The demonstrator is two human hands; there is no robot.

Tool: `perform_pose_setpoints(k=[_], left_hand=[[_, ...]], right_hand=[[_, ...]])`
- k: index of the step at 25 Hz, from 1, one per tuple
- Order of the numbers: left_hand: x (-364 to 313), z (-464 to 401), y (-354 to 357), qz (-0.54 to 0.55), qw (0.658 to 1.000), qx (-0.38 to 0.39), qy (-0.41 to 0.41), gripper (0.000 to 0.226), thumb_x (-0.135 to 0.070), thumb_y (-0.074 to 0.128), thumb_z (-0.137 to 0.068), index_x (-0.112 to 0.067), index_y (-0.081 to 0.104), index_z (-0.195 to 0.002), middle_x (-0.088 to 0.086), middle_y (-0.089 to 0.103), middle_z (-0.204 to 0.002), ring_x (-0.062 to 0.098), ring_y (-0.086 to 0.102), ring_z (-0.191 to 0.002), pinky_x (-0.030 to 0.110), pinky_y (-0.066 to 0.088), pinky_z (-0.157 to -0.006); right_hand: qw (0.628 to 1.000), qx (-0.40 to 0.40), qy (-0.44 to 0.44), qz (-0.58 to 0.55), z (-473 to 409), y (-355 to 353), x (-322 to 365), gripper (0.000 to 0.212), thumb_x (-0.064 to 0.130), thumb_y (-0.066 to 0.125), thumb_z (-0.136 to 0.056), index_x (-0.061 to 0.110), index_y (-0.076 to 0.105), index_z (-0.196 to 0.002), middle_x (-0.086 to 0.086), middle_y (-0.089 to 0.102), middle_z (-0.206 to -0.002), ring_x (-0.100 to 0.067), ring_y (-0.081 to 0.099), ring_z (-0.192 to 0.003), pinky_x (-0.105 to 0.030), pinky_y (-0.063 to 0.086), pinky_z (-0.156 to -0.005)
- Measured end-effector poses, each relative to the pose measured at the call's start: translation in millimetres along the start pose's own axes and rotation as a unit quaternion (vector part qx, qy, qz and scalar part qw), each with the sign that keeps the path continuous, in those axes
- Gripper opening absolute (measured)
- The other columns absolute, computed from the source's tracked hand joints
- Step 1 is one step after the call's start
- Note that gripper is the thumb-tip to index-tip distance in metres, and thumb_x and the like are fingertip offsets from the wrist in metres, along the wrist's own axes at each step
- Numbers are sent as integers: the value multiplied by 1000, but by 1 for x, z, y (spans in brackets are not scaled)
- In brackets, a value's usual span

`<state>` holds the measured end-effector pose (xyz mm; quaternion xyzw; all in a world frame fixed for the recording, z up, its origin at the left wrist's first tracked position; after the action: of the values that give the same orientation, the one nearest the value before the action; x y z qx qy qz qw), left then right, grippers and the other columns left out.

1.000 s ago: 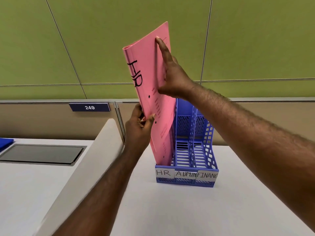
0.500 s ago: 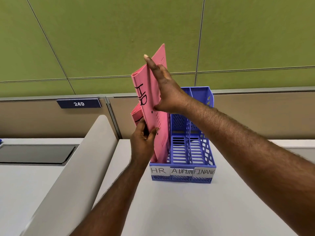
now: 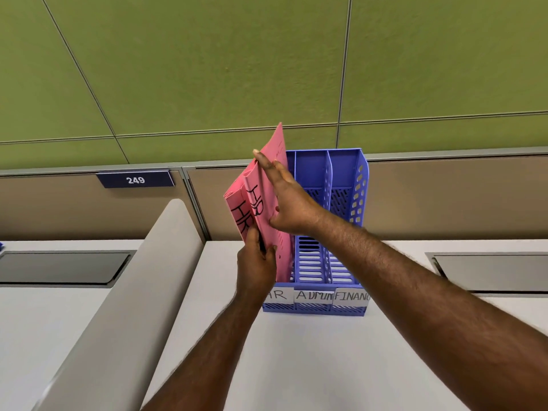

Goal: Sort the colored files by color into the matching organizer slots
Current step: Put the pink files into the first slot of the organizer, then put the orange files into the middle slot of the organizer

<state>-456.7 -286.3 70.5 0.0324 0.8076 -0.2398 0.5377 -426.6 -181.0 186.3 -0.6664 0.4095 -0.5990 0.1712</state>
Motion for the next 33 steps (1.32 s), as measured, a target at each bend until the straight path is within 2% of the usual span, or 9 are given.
perform_pose_setpoints(k=[2,4,7,9,12,18,22,28,33], left_hand=[[2,4,0,-16,1000,-1,0,38,0,50,-92,-17,47,-125,-6,68,-101,13,66,-83,9,48,-64],[1,8,-1,-27,1000,3,0,40,4,45,-91,-15,46,-126,-1,68,-107,14,65,-85,11,47,-65],[-5,18,-9,-36,999,4,7,36,1,45,-94,-13,47,-127,-4,65,-108,0,61,-80,2,45,-63],[-12,23,-19,-29,1000,-1,7,37,-3,49,-94,-14,47,-129,-10,60,-109,-5,59,-82,-4,42,-64],[-20,32,-39,-6,1000,-15,-14,41,-8,58,-92,-17,47,-130,-12,58,-115,11,62,-89,-2,43,-64],[-27,87,-82,10,1000,-5,-28,40,-7,63,-88,-21,49,-122,-5,65,-113,15,62,-74,4,44,-55],[-11,158,-92,1,997,55,-55,41,-10,64,-87,-22,49,-123,-7,66,-108,15,64,-73,4,43,-57],[16,264,-81,13,982,175,-74,35,-10,66,-84,-26,55,-113,-9,69,-101,-4,59,-64,4,43,-62],[17,331,-57,29,959,273,-63,36,-10,67,-84,-24,56,-115,-7,69,-103,-4,60,-66,5,43,-62]], right_hand=[[1000,10,22,-13,6,11,-3,125,-16,61,-67,55,-8,-144,-1,-5,-162,-27,32,-142,-39,53,-90],[999,22,36,-22,11,21,-3,122,-12,65,-68,51,-4,-146,-1,-5,-162,-28,16,-147,-50,49,-99],[998,26,50,-23,18,30,-4,121,0,75,-71,48,-6,-147,-1,-4,-162,-29,12,-148,-50,41,-107],[998,14,56,-38,25,32,-4,124,5,79,-70,49,-9,-146,0,-1,-162,-28,13,-148,-51,40,-108],[994,-20,67,-84,45,30,-2,126,8,81,-71,49,-11,-146,3,3,-162,-27,18,-147,-53,40,-108],[974,-54,144,-163,140,47,-17,113,10,80,-74,39,2,-151,-2,17,-158,-25,37,-137,-51,48,-101],[957,-78,204,-189,247,76,-37,93,7,76,-78,25,20,-150,-4,29,-151,-23,47,-125,-38,47,-97],[939,-157,271,-143,392,99,-49,58,1,70,-81,15,50,-133,-7,45,-137,-27,56,-113,-28,46,-86],[924,-190,324,-72,485,97,-53,49,7,71,-82,17,55,-128,-4,48,-134,-16,53,-109,-25,43,-83]])
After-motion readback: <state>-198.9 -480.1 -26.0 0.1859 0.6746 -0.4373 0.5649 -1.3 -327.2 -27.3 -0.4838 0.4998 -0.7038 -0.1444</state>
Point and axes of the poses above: each hand's wrist, its own z-axis away from the middle knuckle, its own y-axis out of the palm, x = y × z, the point moved 3 cm from there along -z, towards the middle knuckle
